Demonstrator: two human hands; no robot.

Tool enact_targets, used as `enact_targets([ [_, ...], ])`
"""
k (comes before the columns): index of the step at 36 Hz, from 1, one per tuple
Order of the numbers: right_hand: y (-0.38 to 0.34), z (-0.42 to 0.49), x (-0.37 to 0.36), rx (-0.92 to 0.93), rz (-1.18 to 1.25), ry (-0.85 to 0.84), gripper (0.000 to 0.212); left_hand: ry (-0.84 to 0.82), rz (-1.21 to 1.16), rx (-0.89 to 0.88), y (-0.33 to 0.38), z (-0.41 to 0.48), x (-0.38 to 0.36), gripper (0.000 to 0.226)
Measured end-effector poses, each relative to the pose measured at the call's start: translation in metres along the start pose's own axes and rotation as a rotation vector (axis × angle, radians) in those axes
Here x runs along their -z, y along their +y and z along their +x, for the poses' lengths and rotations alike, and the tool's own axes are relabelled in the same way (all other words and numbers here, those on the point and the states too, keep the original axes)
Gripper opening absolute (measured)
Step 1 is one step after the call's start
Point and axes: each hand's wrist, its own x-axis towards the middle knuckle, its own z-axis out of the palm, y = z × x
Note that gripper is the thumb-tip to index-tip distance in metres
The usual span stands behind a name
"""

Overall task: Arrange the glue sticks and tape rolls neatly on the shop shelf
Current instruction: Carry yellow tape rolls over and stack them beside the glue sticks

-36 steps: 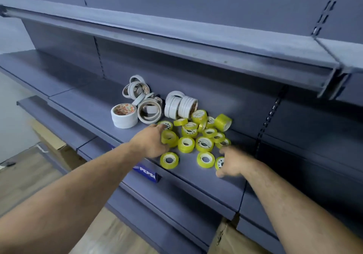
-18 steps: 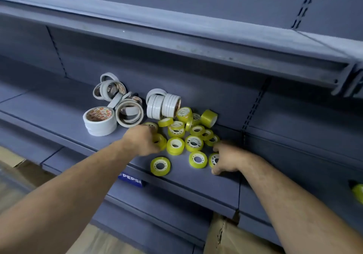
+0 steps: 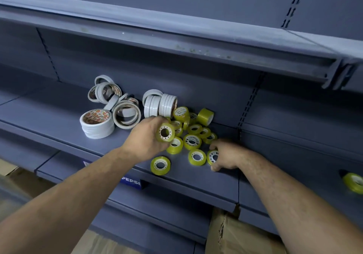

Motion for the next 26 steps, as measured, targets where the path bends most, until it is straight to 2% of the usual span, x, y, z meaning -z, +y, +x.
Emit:
enact_targets([
  [3, 0.0, -0.003, 0.0, 0.0, 0.06, 0.051, 0.079, 0.051, 0.008, -0.11, 0.01, 0.002, 0.0, 0.061],
  [7, -0.001, -0.004, 0.002, 0.003, 0.152, 0.196, 0.07, 0.076, -0.033, -0.156, 0.02, 0.004, 0.006, 0.064],
  [13, -0.01, -0.016, 0.007, 0.098, 0.008, 0.39, 0.064, 0.028, -0.088, -0.104, 0.025, 0.003, 0.008, 0.065],
  [16, -0.01, -0.017, 0.005, 0.093, 0.088, 0.408, 0.06, -0.049, -0.115, -0.034, 0.026, 0.004, 0.007, 0.064],
  [19, -0.01, -0.018, 0.005, 0.061, 0.29, 0.397, 0.058, -0.076, -0.173, 0.024, 0.029, 0.004, 0.006, 0.063],
  [24, -0.01, -0.021, 0.003, 0.061, 0.449, 0.391, 0.069, -0.129, -0.358, 0.028, 0.034, 0.005, 0.004, 0.06],
  [26, -0.009, -0.023, 0.001, 0.066, 0.486, 0.386, 0.067, -0.135, -0.389, 0.022, 0.035, 0.006, 0.003, 0.059],
])
